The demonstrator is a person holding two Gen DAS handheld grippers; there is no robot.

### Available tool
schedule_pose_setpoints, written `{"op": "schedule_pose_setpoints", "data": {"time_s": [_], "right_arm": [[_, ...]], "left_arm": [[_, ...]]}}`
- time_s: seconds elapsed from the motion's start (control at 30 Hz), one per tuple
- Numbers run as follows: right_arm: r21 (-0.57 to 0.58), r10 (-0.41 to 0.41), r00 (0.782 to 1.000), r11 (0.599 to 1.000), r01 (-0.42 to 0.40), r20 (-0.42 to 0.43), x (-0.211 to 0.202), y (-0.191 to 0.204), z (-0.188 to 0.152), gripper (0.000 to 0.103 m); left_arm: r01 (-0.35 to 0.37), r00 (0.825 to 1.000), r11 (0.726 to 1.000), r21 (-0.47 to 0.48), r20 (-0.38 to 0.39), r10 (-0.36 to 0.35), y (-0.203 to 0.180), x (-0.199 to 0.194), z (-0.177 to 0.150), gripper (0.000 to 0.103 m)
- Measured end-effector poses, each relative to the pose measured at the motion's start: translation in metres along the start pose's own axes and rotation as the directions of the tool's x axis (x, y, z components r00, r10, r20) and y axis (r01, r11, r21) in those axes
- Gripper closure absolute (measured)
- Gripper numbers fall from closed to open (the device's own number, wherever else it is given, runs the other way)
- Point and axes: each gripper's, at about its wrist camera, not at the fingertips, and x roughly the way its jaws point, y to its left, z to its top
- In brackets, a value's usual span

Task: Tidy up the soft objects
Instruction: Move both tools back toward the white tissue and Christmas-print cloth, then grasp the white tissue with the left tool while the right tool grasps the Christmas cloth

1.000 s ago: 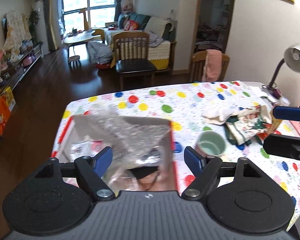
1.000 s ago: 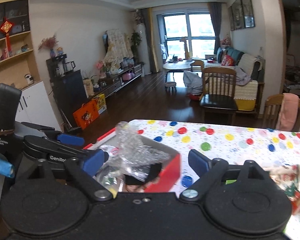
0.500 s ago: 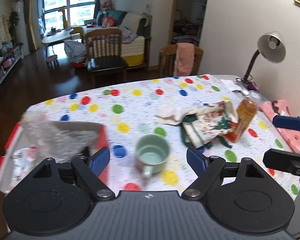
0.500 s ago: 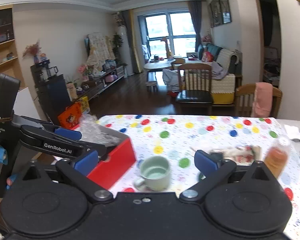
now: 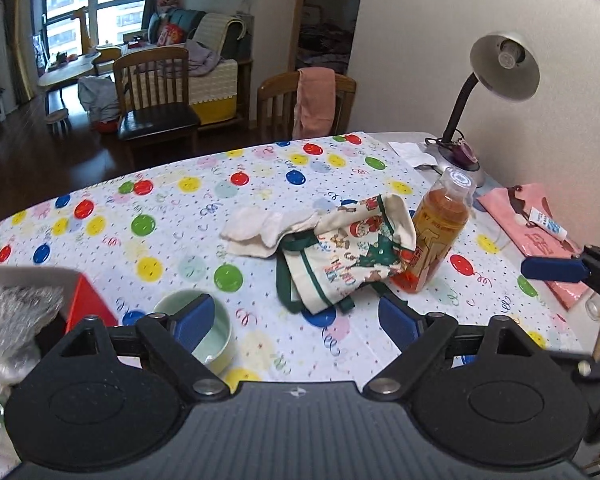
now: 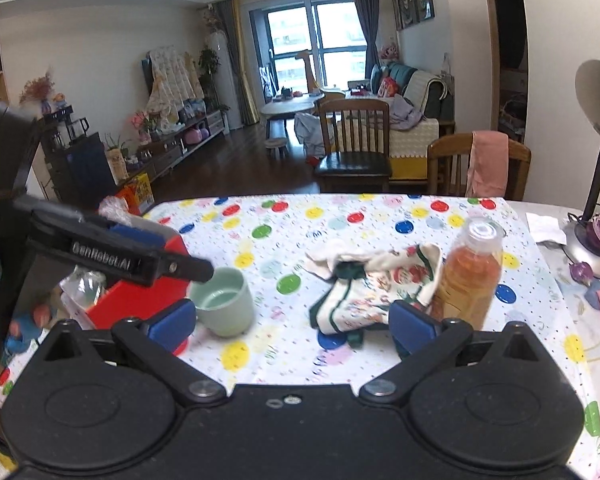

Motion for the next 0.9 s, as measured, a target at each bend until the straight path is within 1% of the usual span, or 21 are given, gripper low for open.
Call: {"op": "schedule_pose_setpoints", "data": {"time_s": [0.1,0.2,0.3,0.43,0.5,0.57,0.63,0.67,0.7,0.73,0.83,0.9], "right_arm": [[-0.005,0.008,1.000,1.000,-0.008,-0.013,0.004,-0.013,-0.003,0.000],[-0.006,0.012,0.999,1.000,-0.012,-0.033,0.013,-0.023,-0.006,0.000],[0.002,0.018,0.998,1.000,-0.018,-0.054,0.025,-0.031,-0.007,0.000],[0.025,0.011,0.996,1.000,-0.009,-0.083,0.043,-0.042,-0.010,0.000],[0.035,0.009,0.995,0.999,-0.005,-0.099,0.053,-0.047,-0.011,0.000],[0.043,0.001,0.994,0.999,0.004,-0.113,0.064,-0.052,-0.012,0.000],[0.063,-0.003,0.992,0.998,0.011,-0.123,0.076,-0.056,-0.014,0.000],[0.077,-0.005,0.992,0.997,0.015,-0.127,0.081,-0.058,-0.015,0.001],[0.092,-0.006,0.991,0.996,0.018,-0.132,0.087,-0.060,-0.017,0.001],[0.103,-0.005,0.991,0.995,0.019,-0.136,0.092,-0.062,-0.018,0.002],[0.115,-0.014,0.989,0.993,0.032,-0.147,0.108,-0.066,-0.021,0.004],[0.119,-0.025,0.988,0.992,0.044,-0.155,0.118,-0.068,-0.022,0.004]], "left_arm": [[-0.007,1.000,1.000,0.005,-0.012,0.007,-0.005,0.014,0.012,0.010],[0.020,1.000,1.000,-0.024,-0.024,-0.020,-0.003,0.029,0.028,0.010],[0.010,1.000,0.999,-0.040,-0.014,-0.011,-0.001,0.044,0.047,0.010],[0.008,0.999,0.999,-0.032,-0.033,-0.009,-0.005,0.071,0.069,0.010],[0.006,0.999,1.000,-0.016,-0.052,-0.007,-0.008,0.085,0.077,0.010],[0.024,0.997,1.000,-0.012,-0.073,-0.024,-0.008,0.100,0.084,0.010],[0.052,0.991,0.999,-0.005,-0.123,-0.053,-0.008,0.119,0.091,0.010],[0.076,0.985,0.997,0.001,-0.154,-0.075,-0.008,0.129,0.094,0.010],[0.104,0.978,0.994,0.014,-0.184,-0.100,-0.008,0.140,0.095,0.010],[0.114,0.973,0.993,0.034,-0.208,-0.104,-0.008,0.149,0.096,0.010],[0.121,0.967,0.983,0.136,-0.238,-0.087,-0.013,0.172,0.094,0.010],[0.122,0.965,0.977,0.178,-0.251,-0.075,-0.013,0.185,0.091,0.010]]}}
